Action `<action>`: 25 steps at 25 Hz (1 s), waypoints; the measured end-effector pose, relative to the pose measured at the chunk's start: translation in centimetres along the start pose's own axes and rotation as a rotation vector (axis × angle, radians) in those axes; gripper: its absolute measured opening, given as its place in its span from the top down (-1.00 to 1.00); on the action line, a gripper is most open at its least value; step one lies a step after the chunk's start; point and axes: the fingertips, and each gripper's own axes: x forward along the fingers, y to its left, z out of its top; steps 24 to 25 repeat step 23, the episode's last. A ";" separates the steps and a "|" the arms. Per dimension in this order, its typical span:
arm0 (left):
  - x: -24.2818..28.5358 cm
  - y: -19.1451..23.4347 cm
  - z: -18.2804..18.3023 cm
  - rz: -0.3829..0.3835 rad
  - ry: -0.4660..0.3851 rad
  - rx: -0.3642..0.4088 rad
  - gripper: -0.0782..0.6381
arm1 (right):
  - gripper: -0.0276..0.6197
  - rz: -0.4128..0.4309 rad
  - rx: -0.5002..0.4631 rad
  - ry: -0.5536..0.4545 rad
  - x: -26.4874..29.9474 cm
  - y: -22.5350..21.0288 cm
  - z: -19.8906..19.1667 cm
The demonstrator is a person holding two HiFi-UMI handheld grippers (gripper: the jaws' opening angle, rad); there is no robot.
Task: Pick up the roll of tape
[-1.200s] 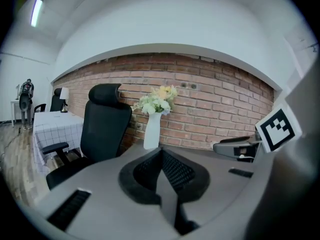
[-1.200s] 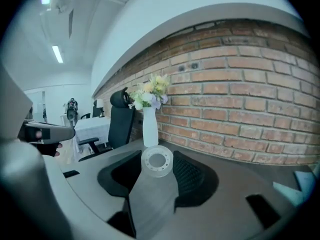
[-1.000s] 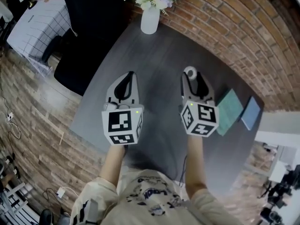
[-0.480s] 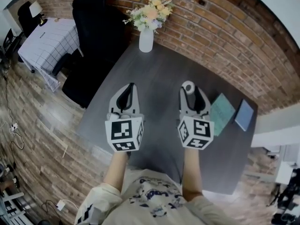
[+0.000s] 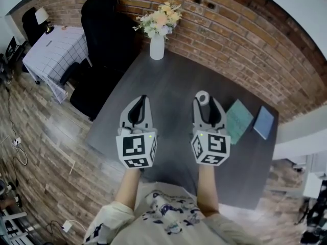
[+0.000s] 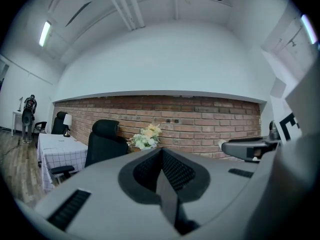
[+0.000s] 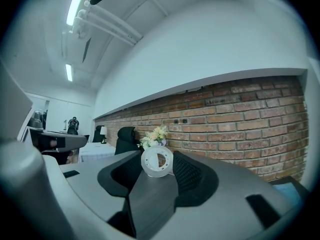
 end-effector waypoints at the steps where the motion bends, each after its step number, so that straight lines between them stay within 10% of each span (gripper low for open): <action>1: -0.1 -0.1 0.1 0.000 -0.002 0.003 0.78 | 0.31 0.000 0.003 -0.003 -0.2 0.1 0.0; 25: -0.7 -0.1 0.0 -0.003 0.009 0.017 0.78 | 0.31 0.027 -0.023 -0.019 -0.7 1.0 1.0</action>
